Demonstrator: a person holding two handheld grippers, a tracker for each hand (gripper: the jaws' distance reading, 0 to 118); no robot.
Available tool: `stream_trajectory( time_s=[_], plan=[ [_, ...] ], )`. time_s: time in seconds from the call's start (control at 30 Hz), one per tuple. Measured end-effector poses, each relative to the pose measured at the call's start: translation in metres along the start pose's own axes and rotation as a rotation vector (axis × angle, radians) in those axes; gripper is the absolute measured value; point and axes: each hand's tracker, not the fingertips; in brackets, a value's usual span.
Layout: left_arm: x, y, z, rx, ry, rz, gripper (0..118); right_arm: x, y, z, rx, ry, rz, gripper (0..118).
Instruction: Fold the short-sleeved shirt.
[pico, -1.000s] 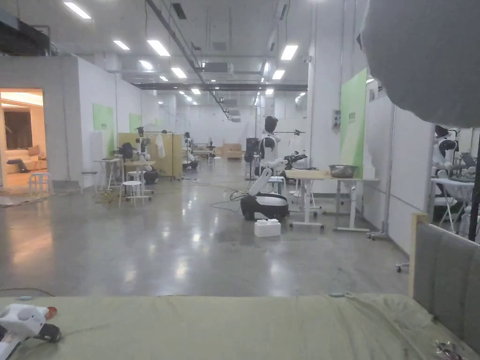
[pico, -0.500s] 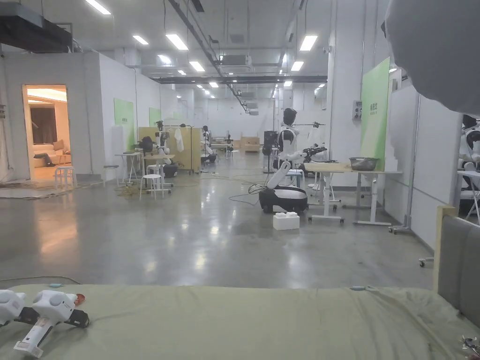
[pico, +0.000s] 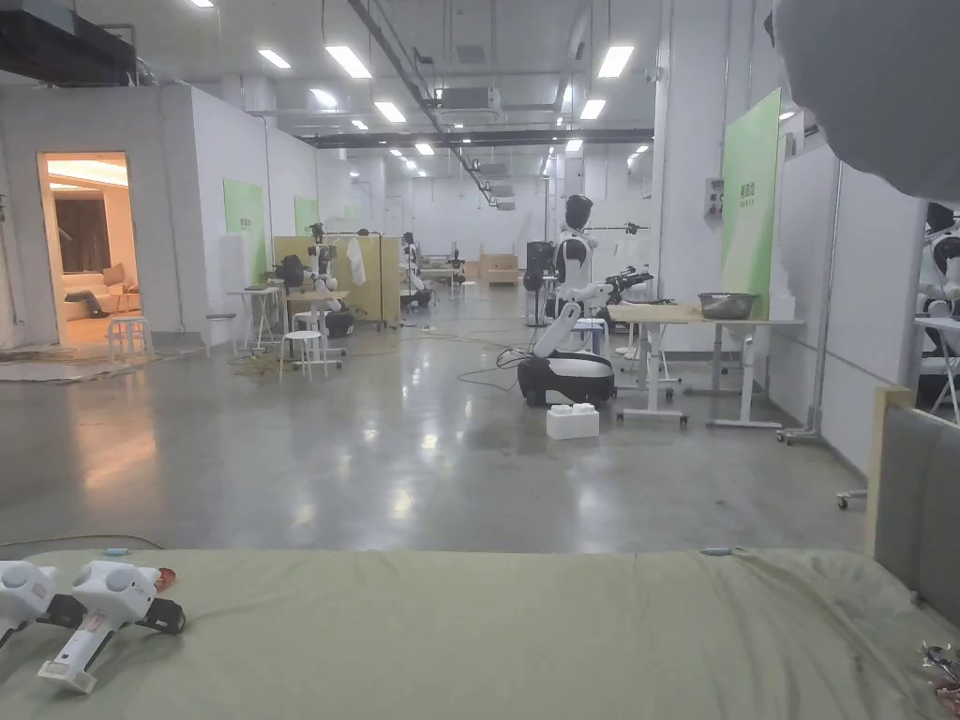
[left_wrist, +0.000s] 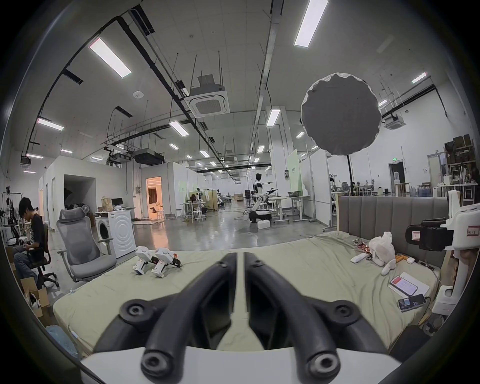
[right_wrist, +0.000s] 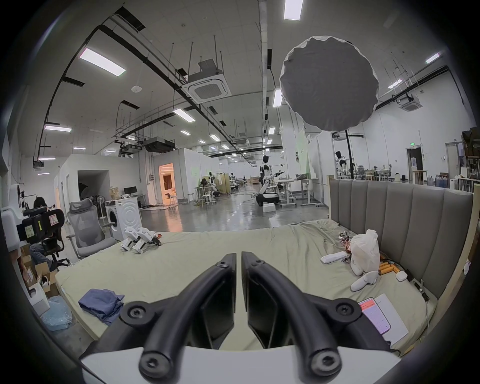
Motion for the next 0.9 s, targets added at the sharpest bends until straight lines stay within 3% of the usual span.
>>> stream_trajectory(
  time_s=[0.07, 0.1, 0.13, 0.23, 0.3, 0.37, 0.43, 0.73, 0.9],
  plan=[
    [0.0002, 0.0005, -0.0007, -0.005, -0.011, 0.005, 36, 0.0005, 0.0009, -0.0007, -0.009, -0.005, -0.005, 42],
    [0.0008, 0.0006, -0.0010, -0.007, -0.014, 0.005, 50, 0.0008, 0.0014, -0.0012, -0.017, -0.014, -0.012, 64],
    [0.0010, 0.0016, -0.0016, -0.010, -0.008, 0.008, 70, 0.0015, 0.0023, -0.0012, -0.025, -0.016, -0.025, 77],
    [0.0016, 0.0012, -0.0020, -0.012, -0.011, 0.012, 102, 0.0031, 0.0023, 0.0003, -0.007, -0.011, -0.047, 80],
    [0.0020, 0.0005, -0.0028, -0.010, -0.010, 0.017, 116, 0.0027, 0.0028, -0.0004, -0.008, -0.010, -0.036, 95],
    [0.0030, 0.0001, -0.0026, -0.004, -0.007, 0.022, 118, 0.0007, 0.0018, -0.0007, -0.011, -0.028, -0.016, 109],
    [0.0019, 0.0007, -0.0025, -0.003, -0.008, 0.032, 118, -0.0005, 0.0007, 0.0003, 0.000, -0.030, -0.004, 115],
    [-0.0020, 0.0008, -0.0040, -0.005, 0.003, 0.051, 118, -0.0018, -0.0008, -0.0012, 0.010, -0.022, -0.010, 118],
    [-0.0024, -0.0008, -0.0036, -0.013, 0.005, 0.059, 118, 0.0038, 0.0001, -0.0017, 0.006, -0.016, -0.053, 118]
  ],
)
